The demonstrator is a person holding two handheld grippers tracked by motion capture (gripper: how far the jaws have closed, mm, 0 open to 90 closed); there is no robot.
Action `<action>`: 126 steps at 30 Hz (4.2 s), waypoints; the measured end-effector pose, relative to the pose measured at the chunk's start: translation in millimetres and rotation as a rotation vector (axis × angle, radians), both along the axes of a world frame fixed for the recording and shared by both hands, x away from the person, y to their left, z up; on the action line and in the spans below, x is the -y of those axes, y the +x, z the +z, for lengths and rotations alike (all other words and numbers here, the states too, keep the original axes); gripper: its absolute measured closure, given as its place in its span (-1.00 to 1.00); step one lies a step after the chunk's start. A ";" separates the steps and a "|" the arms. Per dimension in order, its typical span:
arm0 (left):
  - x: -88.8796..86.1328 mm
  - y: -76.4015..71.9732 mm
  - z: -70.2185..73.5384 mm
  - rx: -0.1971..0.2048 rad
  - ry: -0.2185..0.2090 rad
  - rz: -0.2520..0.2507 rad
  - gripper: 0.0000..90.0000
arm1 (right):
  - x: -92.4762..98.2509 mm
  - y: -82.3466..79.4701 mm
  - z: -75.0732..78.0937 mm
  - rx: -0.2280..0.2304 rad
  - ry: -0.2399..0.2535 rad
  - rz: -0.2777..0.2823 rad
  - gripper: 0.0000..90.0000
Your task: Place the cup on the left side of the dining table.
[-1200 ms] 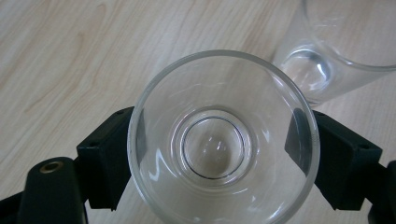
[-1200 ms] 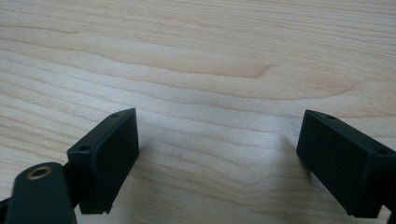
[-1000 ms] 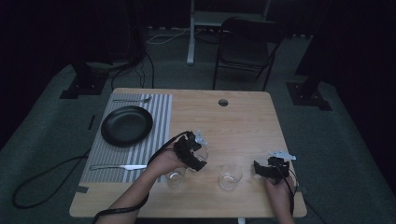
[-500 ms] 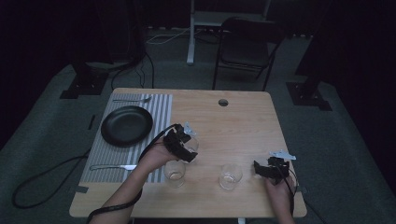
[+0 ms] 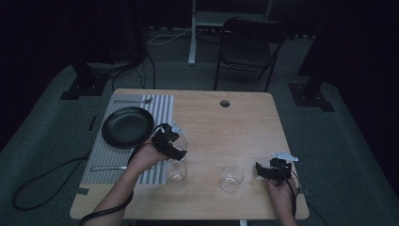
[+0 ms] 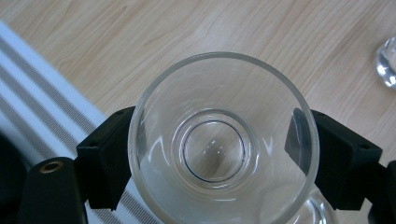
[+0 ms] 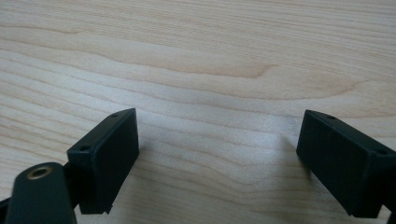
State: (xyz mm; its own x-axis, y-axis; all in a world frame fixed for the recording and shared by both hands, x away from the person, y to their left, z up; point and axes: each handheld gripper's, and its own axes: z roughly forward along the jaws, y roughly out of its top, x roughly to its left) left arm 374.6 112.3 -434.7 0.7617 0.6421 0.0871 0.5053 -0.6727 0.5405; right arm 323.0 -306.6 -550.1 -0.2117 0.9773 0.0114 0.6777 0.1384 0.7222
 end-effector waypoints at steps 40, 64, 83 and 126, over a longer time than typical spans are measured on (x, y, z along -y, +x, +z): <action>-87.5 17.6 -26.3 -0.024 0.001 0.305 -0.59 | 0.1 0.0 0.0 0.000 -0.001 0.000 -0.72; -97.1 8.2 -45.4 0.008 -0.106 0.358 -0.61 | 0.1 0.0 0.0 0.000 -0.002 0.001 -0.72; -109.6 -9.8 -53.8 0.028 -0.161 0.396 -0.99 | 0.1 0.0 0.0 0.000 -0.001 0.001 -0.72; -156.9 -78.7 -81.7 0.063 -0.153 0.521 -0.99 | -0.1 0.0 0.1 -0.001 0.000 0.000 -0.72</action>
State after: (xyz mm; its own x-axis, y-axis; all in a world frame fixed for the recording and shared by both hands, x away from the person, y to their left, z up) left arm 295.9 269.2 -516.5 0.3357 0.9420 -0.0012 0.7141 -0.2536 0.6525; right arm 323.0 -306.6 -550.1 -0.2113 0.9774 0.0115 0.6784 0.1382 0.7216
